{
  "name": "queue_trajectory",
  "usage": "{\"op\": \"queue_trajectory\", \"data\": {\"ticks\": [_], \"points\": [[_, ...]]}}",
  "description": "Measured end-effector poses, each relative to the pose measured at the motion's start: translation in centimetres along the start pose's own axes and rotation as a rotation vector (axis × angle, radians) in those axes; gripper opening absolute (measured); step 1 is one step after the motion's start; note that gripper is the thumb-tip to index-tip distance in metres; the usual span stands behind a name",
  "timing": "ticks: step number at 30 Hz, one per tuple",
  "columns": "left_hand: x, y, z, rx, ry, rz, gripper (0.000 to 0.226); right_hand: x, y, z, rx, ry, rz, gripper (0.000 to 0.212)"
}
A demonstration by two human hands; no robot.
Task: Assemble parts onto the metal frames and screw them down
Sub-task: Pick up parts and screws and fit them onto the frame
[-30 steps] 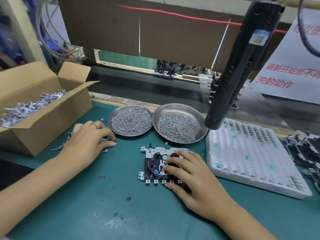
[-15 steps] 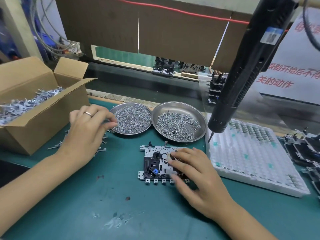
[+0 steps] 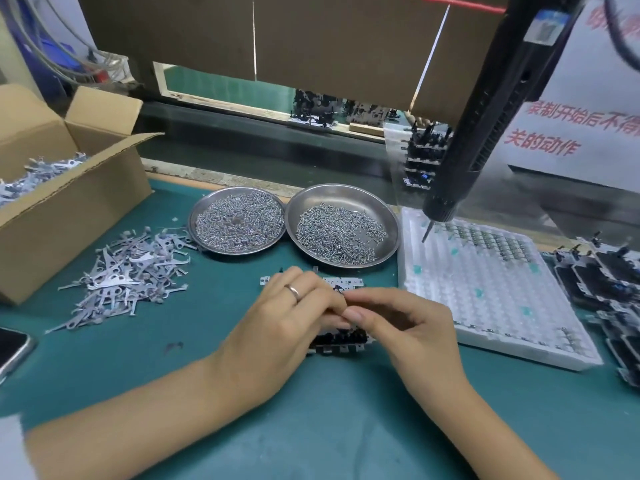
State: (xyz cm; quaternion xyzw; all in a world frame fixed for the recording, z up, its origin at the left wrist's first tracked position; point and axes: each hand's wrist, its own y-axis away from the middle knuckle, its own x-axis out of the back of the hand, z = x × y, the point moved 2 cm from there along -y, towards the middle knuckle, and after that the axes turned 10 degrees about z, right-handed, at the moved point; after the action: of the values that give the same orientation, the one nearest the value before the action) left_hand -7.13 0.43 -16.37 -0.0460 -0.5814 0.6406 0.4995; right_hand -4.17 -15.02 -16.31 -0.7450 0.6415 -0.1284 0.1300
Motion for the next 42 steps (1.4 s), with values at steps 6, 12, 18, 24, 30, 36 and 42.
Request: {"op": "queue_trajectory", "data": {"ticks": [6, 12, 18, 24, 30, 36, 42], "points": [[0.1, 0.5, -0.5, 0.251, 0.156, 0.024, 0.022, 0.2, 0.0, 0.5, -0.019, 0.023, 0.018, 0.026], [0.8, 0.4, -1.1, 0.478, 0.227, 0.042, 0.012, 0.4, -0.2, 1.2, 0.105, 0.195, 0.103, 0.038], [1.6, 0.5, -1.8, 0.646, 0.235, -0.038, 0.019, 0.0, -0.4, 1.7, 0.217, 0.301, 0.108, 0.026], [1.6, 0.4, -2.4, 0.725, 0.250, -0.123, 0.014, -0.1, -0.5, 2.4, 0.234, 0.336, 0.101, 0.022], [1.9, 0.4, -2.5, 0.778, 0.302, -0.205, 0.008, -0.2, 0.0, 2.3, 0.398, 0.452, 0.019, 0.014], [2.1, 0.2, -2.4, 0.762, 0.255, -0.240, 0.007, -0.4, 0.4, 2.1, 0.435, 0.490, -0.089, 0.015], [2.1, 0.2, -2.3, 0.772, 0.227, -0.238, 0.010, -0.3, 0.5, 1.9, 0.481, 0.565, -0.175, 0.021]]}}
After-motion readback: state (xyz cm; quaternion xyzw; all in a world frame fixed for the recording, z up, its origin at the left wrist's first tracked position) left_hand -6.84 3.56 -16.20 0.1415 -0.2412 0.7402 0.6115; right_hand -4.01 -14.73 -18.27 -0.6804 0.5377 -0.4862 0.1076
